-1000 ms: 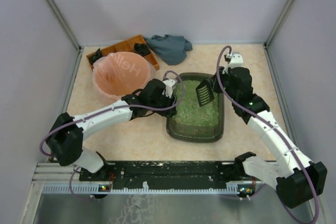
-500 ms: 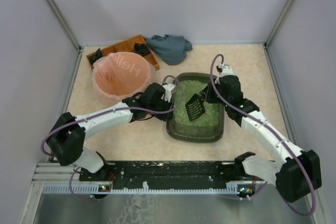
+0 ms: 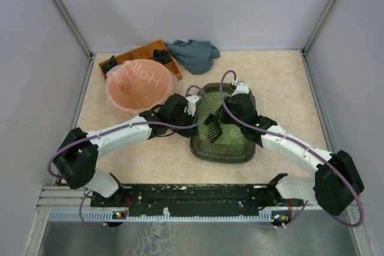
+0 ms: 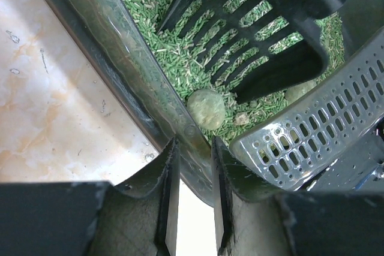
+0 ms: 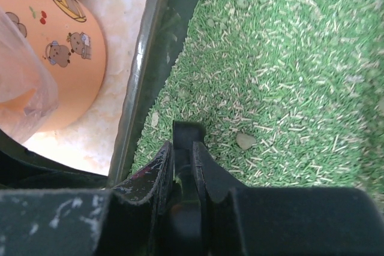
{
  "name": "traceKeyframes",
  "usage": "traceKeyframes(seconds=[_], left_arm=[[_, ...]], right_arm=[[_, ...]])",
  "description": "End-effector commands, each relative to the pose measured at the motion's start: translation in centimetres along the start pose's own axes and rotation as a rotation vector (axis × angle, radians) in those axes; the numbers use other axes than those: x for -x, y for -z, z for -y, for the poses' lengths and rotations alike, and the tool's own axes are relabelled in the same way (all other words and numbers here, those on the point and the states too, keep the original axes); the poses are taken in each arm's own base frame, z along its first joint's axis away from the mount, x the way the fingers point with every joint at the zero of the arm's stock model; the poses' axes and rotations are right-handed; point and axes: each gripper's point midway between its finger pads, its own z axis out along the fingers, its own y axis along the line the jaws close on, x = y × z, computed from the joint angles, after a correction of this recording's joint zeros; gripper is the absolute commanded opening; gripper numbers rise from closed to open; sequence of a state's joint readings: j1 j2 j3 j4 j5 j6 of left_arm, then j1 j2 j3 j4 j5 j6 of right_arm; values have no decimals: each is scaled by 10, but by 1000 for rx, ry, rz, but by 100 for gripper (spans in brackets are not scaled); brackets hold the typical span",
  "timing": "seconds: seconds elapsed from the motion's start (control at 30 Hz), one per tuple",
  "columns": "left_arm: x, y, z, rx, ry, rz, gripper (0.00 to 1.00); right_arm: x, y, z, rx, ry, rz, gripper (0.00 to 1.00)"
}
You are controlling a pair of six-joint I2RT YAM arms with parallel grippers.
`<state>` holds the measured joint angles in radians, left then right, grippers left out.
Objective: Clean the litter box
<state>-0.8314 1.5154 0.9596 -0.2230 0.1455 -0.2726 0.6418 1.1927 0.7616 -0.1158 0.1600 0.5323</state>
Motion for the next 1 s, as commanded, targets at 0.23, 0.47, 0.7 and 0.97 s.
traceKeyframes(seconds=[0.23,0.47,0.7,0.97], left_arm=[[-11,-13,2,-31,-37,-44,29],[3,-6,5,-33,-42,-8,30],[44,13,5,15,-81,105,50],[101,51,22,-7,-146,275,67]], right_arm=[[-71,-6,-28,165,-365,-151,0],[-39,7,-9,102,-462,-9,0],[-6,28,25,50,-518,145,0],[18,43,39,79,-560,243,0]])
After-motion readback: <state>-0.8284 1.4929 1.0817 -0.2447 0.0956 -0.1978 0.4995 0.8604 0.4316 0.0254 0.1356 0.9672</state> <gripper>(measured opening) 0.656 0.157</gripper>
